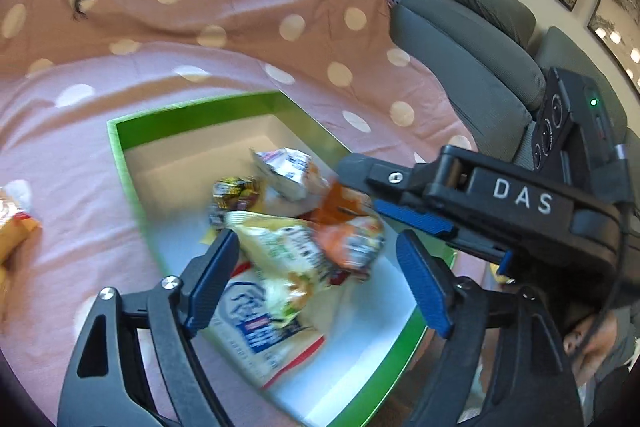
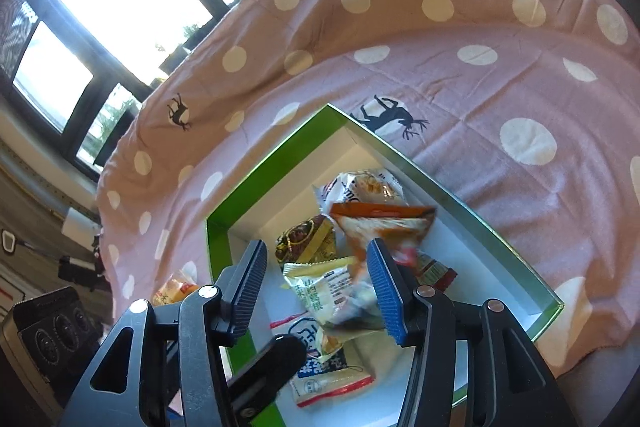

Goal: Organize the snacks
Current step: 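Move the right gripper back to the remaining cracker packets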

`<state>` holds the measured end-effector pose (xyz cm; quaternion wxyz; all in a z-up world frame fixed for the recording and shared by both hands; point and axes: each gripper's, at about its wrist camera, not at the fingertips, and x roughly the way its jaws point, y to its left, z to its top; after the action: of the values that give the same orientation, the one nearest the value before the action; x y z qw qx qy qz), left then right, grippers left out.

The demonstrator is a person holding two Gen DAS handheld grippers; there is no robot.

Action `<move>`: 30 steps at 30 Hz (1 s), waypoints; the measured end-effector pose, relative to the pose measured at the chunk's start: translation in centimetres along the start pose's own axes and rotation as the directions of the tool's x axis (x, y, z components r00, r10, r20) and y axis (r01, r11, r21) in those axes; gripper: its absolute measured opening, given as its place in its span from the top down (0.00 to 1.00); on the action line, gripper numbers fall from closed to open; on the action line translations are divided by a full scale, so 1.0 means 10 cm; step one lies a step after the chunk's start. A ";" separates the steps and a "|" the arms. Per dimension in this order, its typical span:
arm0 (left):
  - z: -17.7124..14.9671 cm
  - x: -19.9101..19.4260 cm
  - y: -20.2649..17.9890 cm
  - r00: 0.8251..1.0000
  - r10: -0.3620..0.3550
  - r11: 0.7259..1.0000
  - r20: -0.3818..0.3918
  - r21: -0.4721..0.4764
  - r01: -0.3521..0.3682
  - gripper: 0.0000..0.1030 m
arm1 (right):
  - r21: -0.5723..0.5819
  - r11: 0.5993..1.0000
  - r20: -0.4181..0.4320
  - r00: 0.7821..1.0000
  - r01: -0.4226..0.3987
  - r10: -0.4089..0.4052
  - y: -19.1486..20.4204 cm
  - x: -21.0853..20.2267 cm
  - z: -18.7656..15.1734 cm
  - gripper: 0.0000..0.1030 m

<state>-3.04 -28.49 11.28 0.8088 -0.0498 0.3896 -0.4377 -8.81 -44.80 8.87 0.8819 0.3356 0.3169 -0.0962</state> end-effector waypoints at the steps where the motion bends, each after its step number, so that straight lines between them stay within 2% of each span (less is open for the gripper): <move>1: -0.01 -0.07 0.04 1.000 0.010 1.000 0.011 -0.005 -0.010 0.18 | -0.006 1.000 0.006 1.000 -0.002 0.002 0.02 -0.01 0.00 0.43; 5: -0.03 -0.37 0.25 0.997 0.055 0.998 0.053 -0.048 -0.052 0.14 | -0.034 0.999 0.021 1.000 -0.001 0.001 0.12 -0.03 -0.02 0.36; 12: -0.18 -0.88 0.69 0.978 0.187 0.978 0.097 -0.115 -0.175 0.06 | -0.111 0.994 0.027 1.000 -0.009 0.012 0.42 0.00 -0.09 0.25; 17: -0.30 -1.20 1.04 0.947 0.306 0.945 0.095 -0.148 -0.290 0.03 | -0.169 0.986 0.038 0.999 0.001 0.005 0.66 0.03 -0.17 0.22; 20: -0.40 -1.35 1.23 0.911 0.399 0.908 0.104 -0.187 -0.376 0.02 | -0.211 0.977 0.037 0.999 0.007 0.001 0.82 0.07 -0.24 0.21; 25: -0.54 -1.41 1.48 0.913 0.400 0.902 0.076 -0.210 -0.378 0.02 | -0.262 0.965 0.046 0.999 0.010 0.002 1.06 0.14 -0.35 0.21; 28: -0.59 -1.48 1.61 0.894 0.441 0.881 0.083 -0.228 -0.414 0.02 | -0.297 0.955 0.063 0.998 0.010 0.009 1.20 0.18 -0.44 0.21; 30: -0.60 -1.52 1.68 0.887 0.455 0.871 0.081 -0.247 -0.424 0.02 | -0.336 0.942 0.048 0.999 0.003 0.014 1.29 0.24 -0.49 0.20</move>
<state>-0.66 -5.27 8.97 0.9010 -0.0797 0.3812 -0.1912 -4.44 -31.71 11.38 0.9340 0.1789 0.3056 -0.0468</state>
